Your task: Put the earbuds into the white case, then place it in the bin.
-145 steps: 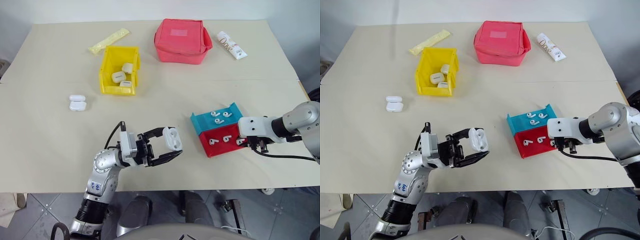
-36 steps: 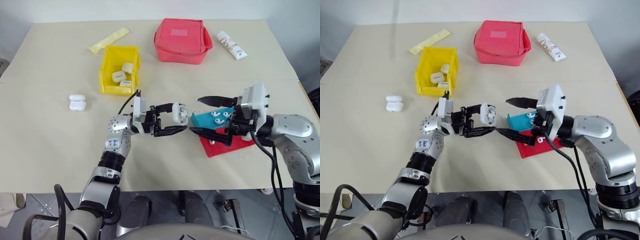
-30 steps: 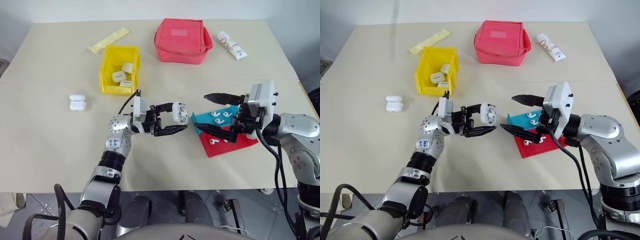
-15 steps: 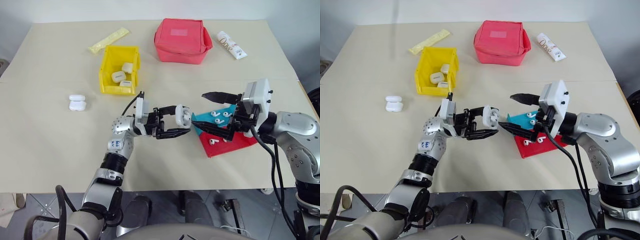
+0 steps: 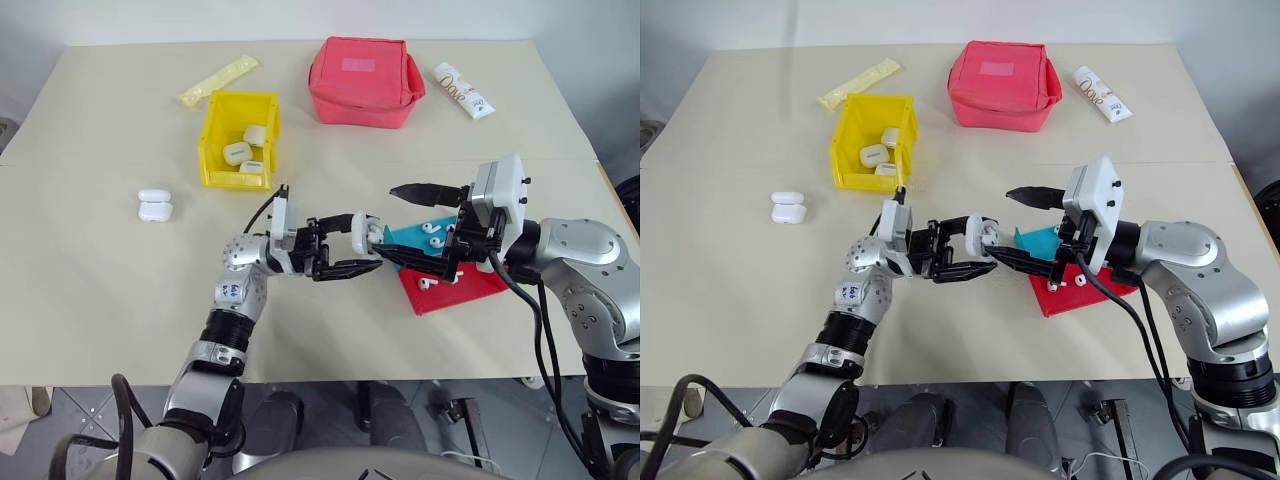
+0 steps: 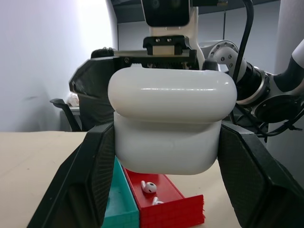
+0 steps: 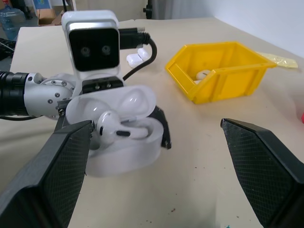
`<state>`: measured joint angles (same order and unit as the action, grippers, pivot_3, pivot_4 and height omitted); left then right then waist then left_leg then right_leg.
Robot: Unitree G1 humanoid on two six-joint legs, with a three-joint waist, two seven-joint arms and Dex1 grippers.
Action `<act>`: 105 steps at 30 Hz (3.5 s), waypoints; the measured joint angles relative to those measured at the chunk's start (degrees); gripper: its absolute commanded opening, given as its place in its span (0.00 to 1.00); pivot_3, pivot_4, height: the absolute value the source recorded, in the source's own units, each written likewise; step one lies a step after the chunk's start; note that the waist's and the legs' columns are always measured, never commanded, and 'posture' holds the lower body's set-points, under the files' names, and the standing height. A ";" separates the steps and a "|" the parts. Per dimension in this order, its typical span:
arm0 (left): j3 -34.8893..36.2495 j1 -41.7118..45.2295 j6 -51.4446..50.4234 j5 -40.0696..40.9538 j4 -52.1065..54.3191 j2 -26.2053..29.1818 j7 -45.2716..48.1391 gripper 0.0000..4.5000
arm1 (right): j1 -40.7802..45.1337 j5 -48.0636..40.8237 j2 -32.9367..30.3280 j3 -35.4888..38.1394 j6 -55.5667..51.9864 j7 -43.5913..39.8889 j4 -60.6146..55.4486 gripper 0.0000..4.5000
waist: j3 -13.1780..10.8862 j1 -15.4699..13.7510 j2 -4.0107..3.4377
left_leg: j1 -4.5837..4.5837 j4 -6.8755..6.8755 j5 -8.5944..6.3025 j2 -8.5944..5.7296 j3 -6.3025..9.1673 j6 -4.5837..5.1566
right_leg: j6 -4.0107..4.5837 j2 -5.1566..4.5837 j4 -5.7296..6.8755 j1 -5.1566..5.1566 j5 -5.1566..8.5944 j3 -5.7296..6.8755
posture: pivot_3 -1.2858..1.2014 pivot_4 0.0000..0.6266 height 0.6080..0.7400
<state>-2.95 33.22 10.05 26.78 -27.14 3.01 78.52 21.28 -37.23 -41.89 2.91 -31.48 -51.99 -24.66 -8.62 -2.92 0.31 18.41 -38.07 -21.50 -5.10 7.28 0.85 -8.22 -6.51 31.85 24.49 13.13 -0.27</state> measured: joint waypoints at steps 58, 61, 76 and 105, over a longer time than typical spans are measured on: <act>-0.61 -2.09 -1.87 0.30 3.93 -0.59 0.21 0.62 | 2.63 1.98 -2.55 1.01 -0.85 -3.35 1.58 0.99 | 0.00 -0.04 0.00 | 0.00 0.00 0.00 0.01 0.00 0.00 | 0.00 0.00 -0.03 0.00 0.00 0.00 | 0.52 0.24 1.00; -0.66 -2.10 -1.89 0.30 3.94 -0.62 0.19 0.62 | 2.99 1.99 -2.37 0.98 -0.85 -3.51 1.60 0.99 | 0.00 -0.05 0.00 | 0.00 0.00 0.00 0.00 0.00 0.00 | 0.00 -0.01 -0.03 0.00 0.00 0.00 | 0.52 0.24 1.00; -0.30 -1.95 -0.85 0.05 2.90 -0.29 -0.27 0.62 | 0.49 1.14 -3.40 4.28 -1.47 -2.41 -0.42 0.99 | 0.00 -0.26 0.00 | 0.03 0.00 0.00 0.00 0.02 0.00 | 0.00 -0.01 -0.05 0.00 0.00 0.02 | 0.52 0.24 1.00; 5.91 1.84 0.89 0.26 -4.95 5.96 -1.20 0.62 | -46.66 -4.37 -3.24 42.93 -2.65 1.70 -11.88 0.99 | -0.05 -1.17 0.09 | -0.06 0.05 -0.02 0.02 -0.07 0.06 | -0.06 0.01 -0.10 -0.10 -0.03 -0.06 | 0.52 0.24 1.00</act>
<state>2.96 35.06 10.93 27.04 -32.09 8.97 77.31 -25.38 -41.60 -45.13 45.84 -34.13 -50.29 -36.54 -8.66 -4.10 0.40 18.35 -38.02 -21.51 -5.08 7.21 0.90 -8.28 -6.51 31.74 24.39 13.10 -0.33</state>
